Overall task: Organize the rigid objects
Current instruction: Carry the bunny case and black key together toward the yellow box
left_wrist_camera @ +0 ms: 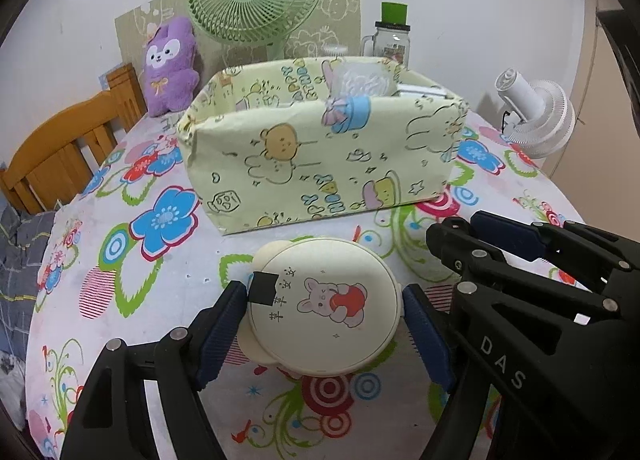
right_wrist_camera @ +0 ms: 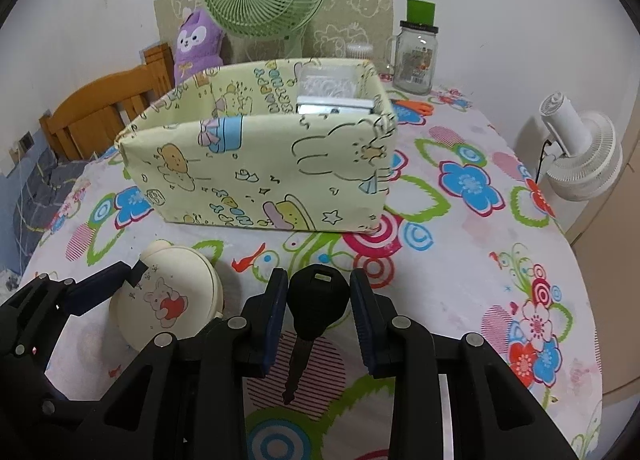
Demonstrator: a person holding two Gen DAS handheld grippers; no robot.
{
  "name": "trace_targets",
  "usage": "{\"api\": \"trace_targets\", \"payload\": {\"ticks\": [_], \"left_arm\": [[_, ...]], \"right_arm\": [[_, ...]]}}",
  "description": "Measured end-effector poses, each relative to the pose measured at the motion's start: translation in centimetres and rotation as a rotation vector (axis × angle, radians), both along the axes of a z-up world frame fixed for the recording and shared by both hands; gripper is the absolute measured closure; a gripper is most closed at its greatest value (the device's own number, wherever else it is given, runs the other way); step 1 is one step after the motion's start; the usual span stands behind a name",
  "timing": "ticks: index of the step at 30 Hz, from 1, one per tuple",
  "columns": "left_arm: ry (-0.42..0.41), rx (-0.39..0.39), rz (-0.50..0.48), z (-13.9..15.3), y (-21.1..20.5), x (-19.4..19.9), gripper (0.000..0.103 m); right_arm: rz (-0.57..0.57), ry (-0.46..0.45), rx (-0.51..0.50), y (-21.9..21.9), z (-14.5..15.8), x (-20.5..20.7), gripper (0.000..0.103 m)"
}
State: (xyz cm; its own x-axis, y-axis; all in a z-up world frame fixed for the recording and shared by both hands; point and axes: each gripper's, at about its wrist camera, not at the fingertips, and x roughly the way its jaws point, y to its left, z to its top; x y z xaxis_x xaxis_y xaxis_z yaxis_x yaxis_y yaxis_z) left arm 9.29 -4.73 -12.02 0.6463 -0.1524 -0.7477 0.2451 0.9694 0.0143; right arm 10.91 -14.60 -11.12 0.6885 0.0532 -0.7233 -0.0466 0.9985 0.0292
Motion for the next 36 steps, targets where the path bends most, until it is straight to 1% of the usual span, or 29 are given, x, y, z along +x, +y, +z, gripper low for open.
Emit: {"api": "trace_targets", "payload": {"ticks": [13, 19, 36], "left_arm": [[-0.063, 0.002, -0.007, 2.9, -1.2, -2.0, 0.022], [-0.095, -0.002, -0.007, 4.5, -1.5, -2.8, 0.022], [-0.18, -0.014, -0.002, 8.3, -1.4, -4.2, 0.022]], "right_arm": [[-0.011, -0.071, 0.018, -1.0, 2.8, -2.4, 0.068], [-0.018, -0.11, 0.011, -1.3, 4.4, -3.4, 0.068], [-0.019, -0.197, 0.007, -1.2, 8.6, -5.5, 0.068]]}}
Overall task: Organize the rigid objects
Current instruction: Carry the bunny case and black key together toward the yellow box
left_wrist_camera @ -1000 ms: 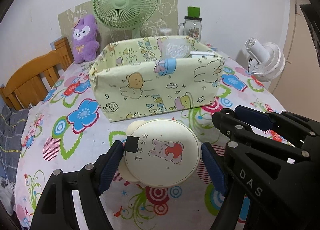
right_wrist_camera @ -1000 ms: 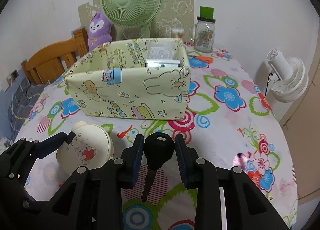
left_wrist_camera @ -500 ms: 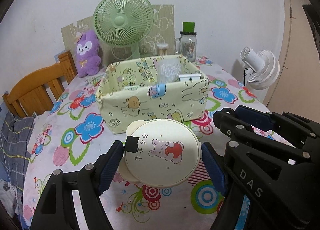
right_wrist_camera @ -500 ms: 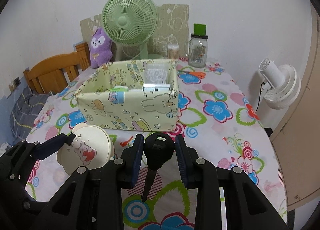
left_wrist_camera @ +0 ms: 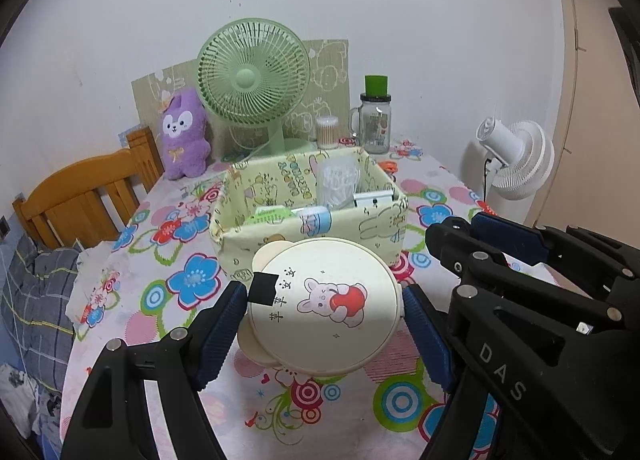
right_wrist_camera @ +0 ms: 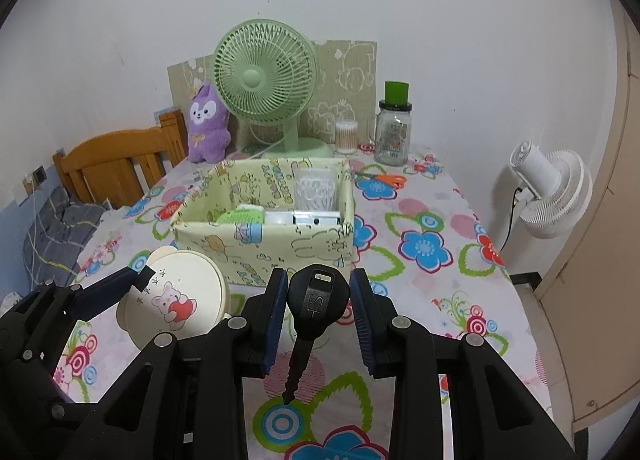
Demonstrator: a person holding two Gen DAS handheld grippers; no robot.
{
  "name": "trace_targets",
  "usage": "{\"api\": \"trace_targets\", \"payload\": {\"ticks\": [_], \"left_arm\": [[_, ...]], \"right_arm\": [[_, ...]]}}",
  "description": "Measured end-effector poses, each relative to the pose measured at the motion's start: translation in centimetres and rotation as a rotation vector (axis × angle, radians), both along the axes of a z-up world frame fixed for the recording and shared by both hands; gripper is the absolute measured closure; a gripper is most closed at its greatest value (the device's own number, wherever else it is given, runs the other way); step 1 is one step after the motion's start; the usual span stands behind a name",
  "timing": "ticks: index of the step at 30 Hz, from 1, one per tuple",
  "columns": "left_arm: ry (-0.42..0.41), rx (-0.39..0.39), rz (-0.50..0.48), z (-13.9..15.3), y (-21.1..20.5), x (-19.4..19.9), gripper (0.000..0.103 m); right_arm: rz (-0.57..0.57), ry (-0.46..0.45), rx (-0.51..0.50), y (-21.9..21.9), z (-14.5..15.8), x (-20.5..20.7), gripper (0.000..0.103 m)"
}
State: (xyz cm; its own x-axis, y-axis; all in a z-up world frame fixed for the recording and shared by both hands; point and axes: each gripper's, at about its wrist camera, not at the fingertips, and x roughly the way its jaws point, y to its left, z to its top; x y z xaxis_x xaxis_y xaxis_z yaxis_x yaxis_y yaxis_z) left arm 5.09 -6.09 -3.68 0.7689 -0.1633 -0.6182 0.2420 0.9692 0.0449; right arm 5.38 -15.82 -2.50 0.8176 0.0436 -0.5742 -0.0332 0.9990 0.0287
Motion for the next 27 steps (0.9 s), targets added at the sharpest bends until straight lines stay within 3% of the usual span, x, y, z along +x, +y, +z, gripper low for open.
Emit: {"api": "trace_targets", "payload": {"ticks": [13, 27], "left_arm": [[-0.049, -0.013, 0.001, 2.8, 0.0, 0.8, 0.022], [-0.074, -0.022, 0.013, 4.3, -0.1, 3.9, 0.022]], "right_arm": [[0.001, -0.053, 0.002, -0.2, 2.9, 0.4, 0.068], [0.019, -0.081, 0.005, -0.3, 4.7, 3.5, 0.068]]}}
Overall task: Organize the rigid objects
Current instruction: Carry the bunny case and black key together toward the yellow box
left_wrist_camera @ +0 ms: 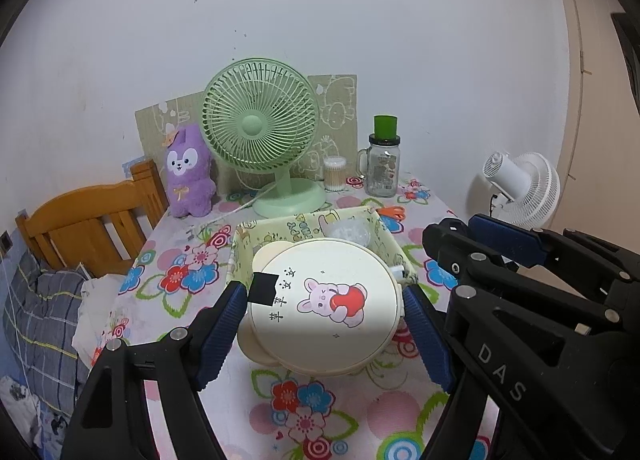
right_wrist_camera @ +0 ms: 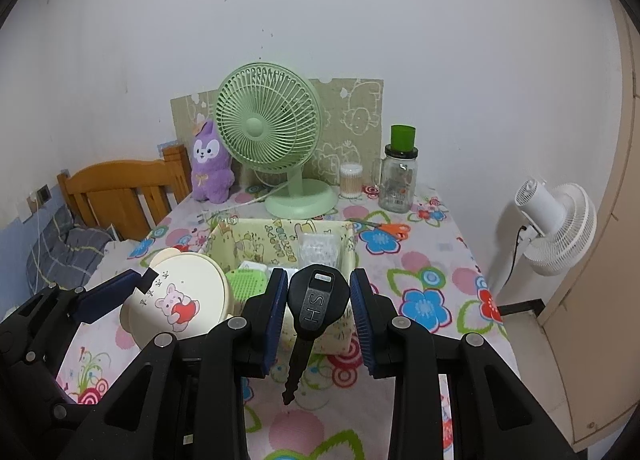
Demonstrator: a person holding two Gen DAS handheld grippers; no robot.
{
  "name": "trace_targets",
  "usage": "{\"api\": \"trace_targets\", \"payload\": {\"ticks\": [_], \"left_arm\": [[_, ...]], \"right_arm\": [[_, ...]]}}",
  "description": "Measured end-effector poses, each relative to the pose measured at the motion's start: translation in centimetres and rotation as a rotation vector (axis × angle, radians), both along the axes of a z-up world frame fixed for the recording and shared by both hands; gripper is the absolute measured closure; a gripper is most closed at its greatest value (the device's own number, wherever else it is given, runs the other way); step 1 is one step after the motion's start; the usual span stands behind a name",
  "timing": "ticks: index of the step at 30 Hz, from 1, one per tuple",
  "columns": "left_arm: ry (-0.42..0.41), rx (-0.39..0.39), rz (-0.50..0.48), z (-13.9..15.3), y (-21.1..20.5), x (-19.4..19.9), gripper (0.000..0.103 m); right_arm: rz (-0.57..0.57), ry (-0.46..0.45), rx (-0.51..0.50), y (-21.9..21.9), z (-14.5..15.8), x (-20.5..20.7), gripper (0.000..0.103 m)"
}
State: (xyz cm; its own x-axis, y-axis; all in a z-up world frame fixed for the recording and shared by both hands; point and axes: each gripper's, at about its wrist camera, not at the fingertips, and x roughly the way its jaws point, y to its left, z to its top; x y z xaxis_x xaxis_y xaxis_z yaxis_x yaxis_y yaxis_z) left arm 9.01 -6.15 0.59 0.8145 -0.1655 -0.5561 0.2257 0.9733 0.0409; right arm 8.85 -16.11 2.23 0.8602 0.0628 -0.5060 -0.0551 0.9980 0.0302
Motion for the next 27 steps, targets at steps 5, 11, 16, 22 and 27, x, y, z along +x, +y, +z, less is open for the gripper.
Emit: {"api": "trace_targets", "payload": {"ticks": [5, 11, 16, 22, 27], "left_arm": [[0.011, -0.006, 0.0, -0.4, -0.3, 1.8, 0.022], [0.045, -0.014, -0.006, -1.6, -0.7, 4.4, 0.022], [0.072, -0.012, -0.01, -2.7, -0.9, 6.2, 0.022], [0.106, -0.009, -0.008, -4.2, -0.9, 8.2, 0.022], [0.143, -0.021, 0.005, -5.4, -0.3, 10.0, 0.022]], "right_arm": [[0.004, 0.002, -0.007, -0.2, -0.2, 1.9, 0.068], [0.011, 0.026, -0.001, -0.5, -1.1, 4.6, 0.068], [0.028, 0.047, 0.004, -0.4, -2.1, 6.8, 0.068], [0.046, 0.08, 0.022, -0.1, -3.4, 9.4, 0.068], [0.058, 0.117, 0.024, 0.4, -4.7, 11.4, 0.068]]}}
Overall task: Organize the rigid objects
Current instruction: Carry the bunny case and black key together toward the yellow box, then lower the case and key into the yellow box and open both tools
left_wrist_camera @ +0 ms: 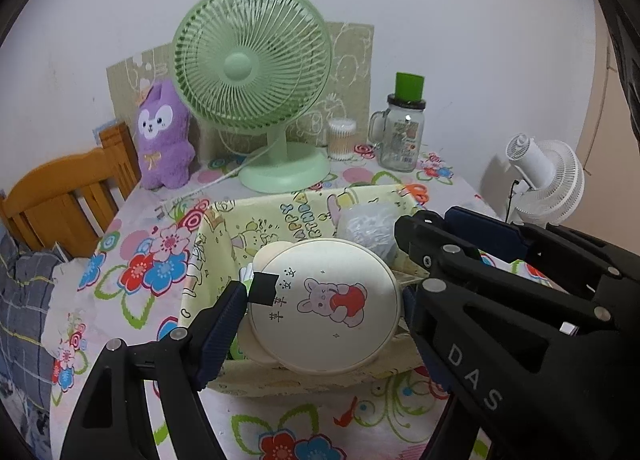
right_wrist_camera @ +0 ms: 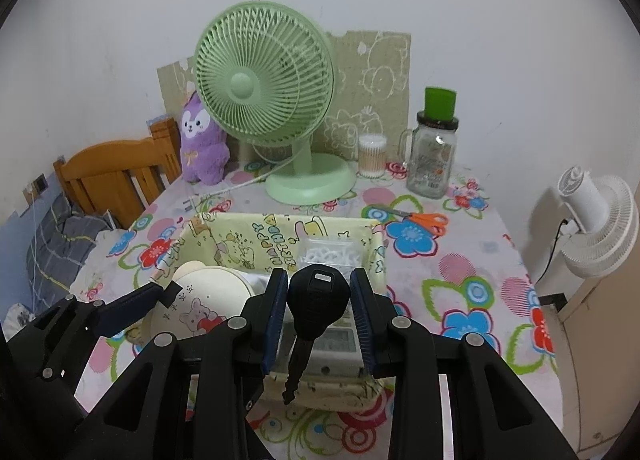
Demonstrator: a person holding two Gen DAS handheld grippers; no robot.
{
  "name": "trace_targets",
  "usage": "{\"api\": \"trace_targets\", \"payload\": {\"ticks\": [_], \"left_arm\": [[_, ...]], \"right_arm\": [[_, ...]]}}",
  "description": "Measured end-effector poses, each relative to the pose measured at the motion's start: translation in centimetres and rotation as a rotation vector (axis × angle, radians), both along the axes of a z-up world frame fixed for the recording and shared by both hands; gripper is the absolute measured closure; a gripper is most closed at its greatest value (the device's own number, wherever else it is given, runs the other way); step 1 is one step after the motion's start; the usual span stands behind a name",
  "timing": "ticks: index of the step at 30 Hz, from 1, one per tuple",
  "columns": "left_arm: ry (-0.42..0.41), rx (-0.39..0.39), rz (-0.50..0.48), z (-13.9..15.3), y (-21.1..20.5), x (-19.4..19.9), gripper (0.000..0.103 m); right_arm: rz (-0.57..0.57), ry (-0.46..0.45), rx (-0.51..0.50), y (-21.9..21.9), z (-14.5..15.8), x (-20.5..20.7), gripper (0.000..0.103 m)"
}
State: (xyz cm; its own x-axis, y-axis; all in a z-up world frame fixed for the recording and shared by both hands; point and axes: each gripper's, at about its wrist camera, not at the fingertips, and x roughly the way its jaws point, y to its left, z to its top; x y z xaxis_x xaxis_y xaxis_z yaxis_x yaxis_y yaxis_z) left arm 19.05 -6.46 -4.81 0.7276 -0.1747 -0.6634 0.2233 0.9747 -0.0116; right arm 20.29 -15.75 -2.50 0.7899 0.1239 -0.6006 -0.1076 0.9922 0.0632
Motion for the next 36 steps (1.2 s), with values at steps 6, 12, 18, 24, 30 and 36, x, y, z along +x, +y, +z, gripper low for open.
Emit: {"api": "trace_targets", "payload": {"ticks": [6, 12, 18, 24, 30, 36], "left_arm": [[0.03, -0.019, 0.014, -0.9, 0.6, 1.6, 0.022], [0.058, -0.023, 0.033, -1.9, 1.2, 2.7, 0.022], [0.083, -0.025, 0.038, -2.6, 1.4, 3.4, 0.022], [0.087, -0.014, 0.044, -3.2, 1.5, 3.7, 0.026], [0.077, -0.011, 0.041, -3.3, 1.6, 3.8, 0.023], [0.082, -0.002, 0.052, -3.2, 1.6, 3.7, 0.021]], "right_arm": [[0.017, 0.029, -0.001, 0.5, -1.1, 1.8, 0.068], [0.037, 0.059, 0.014, 1.1, -2.1, 3.1, 0.068], [0.059, 0.101, 0.054, 1.3, -3.4, 4.2, 0.068], [0.055, 0.121, 0.049, 1.8, -4.2, 4.9, 0.068], [0.054, 0.112, 0.039, 1.8, -4.3, 5.0, 0.068], [0.067, 0.11, 0.041, 1.8, -4.3, 5.2, 0.059]]}}
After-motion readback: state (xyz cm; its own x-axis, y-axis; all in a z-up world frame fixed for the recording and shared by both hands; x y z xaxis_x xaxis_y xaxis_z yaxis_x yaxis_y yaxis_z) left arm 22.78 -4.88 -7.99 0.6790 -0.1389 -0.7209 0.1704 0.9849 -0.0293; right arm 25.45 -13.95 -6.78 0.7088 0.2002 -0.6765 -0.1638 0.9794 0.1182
